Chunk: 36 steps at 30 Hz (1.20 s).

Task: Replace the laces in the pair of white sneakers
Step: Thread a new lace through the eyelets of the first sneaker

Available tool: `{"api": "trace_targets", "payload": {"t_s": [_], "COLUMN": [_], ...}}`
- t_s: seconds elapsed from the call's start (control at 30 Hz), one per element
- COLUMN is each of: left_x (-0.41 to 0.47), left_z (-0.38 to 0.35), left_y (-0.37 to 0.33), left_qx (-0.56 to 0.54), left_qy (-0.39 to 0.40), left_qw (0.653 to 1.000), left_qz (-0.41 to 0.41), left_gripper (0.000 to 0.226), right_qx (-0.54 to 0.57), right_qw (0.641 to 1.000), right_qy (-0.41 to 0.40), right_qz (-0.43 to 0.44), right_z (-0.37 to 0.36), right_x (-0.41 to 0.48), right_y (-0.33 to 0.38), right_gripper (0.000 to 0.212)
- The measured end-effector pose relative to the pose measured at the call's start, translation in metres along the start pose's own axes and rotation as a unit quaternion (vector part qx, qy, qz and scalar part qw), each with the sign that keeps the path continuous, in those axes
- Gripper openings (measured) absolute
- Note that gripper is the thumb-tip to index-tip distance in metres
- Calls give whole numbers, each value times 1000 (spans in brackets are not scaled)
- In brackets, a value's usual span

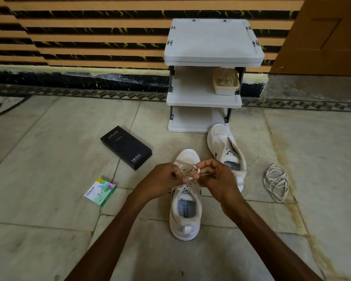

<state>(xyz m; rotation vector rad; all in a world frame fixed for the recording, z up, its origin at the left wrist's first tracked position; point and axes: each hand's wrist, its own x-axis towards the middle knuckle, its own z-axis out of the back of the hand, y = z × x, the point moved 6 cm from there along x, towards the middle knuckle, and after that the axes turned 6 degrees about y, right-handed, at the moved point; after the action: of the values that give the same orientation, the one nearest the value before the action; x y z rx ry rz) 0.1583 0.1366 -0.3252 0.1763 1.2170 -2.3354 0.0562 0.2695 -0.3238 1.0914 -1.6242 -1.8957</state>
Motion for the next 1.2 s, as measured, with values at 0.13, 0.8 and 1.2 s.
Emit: {"api": "trace_targets", "payload": {"t_s": [0.13, 0.8, 1.2], "left_x": [-4, -16, -30], "left_z": [13, 26, 13], "left_y": [-13, -36, 2], "left_qx": [31, 188, 430], "left_qy": [-17, -163, 18], "left_qw": [999, 968, 879], "left_qz": [-19, 18, 208], "left_gripper": [22, 28, 36], "right_qx": [0, -41, -322], "right_qw": [1000, 999, 938], "right_qy": [-2, -28, -129], "right_qz": [-6, -7, -2], "right_z": [-1, -3, 21], "right_x": [0, -7, -21], "right_y": [0, 2, -15], "right_gripper": [20, 22, 21]}}
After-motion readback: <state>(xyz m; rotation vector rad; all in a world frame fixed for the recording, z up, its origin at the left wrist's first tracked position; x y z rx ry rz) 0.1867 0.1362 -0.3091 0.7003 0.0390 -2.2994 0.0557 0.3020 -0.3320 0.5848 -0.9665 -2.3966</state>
